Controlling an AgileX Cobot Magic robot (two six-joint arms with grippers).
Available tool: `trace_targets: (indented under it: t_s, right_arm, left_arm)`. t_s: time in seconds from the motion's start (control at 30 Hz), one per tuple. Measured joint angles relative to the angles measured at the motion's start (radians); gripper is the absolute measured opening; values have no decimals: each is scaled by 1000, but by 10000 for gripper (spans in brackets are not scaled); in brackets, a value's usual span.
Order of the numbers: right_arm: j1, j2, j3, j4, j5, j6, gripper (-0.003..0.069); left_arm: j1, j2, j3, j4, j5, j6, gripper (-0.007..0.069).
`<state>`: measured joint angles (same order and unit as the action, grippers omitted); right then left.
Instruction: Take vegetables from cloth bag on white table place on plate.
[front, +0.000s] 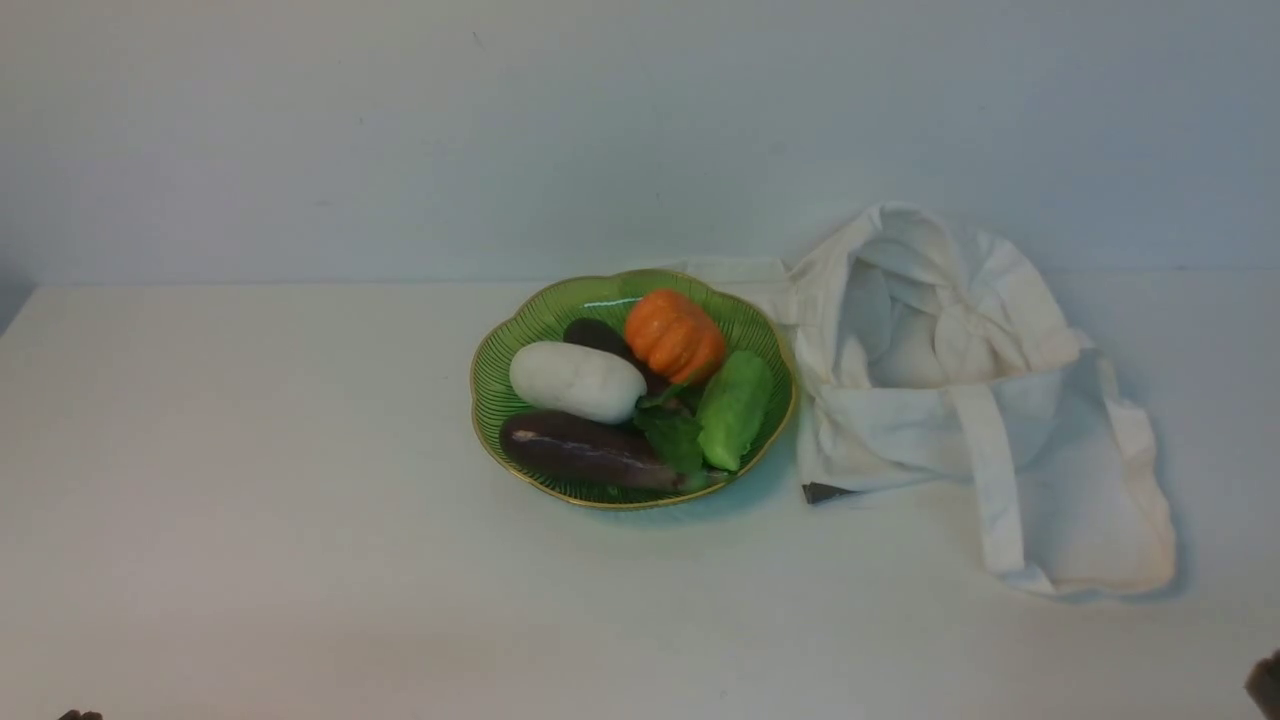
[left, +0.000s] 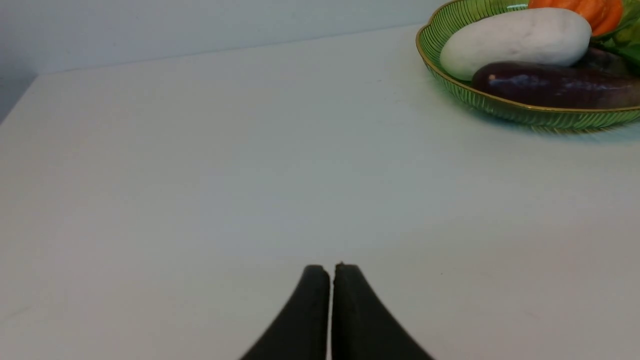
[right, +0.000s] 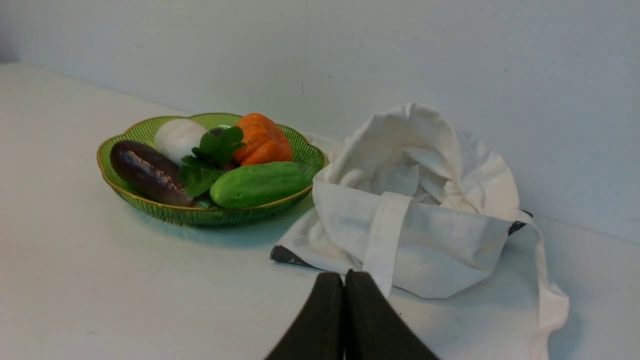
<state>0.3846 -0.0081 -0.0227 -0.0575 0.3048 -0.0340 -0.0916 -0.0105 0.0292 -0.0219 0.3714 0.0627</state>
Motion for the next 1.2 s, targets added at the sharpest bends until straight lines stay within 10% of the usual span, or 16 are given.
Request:
trace_targets:
  t_s: [0.5, 1.2]
  right_arm:
    - [-261, -3, 40, 10, 96, 25, -15]
    - [-349, -3, 42, 10, 84, 25, -15]
  left_arm:
    - [0, 0, 0, 0, 0, 0, -5]
    - [0, 0, 0, 0, 0, 0, -5]
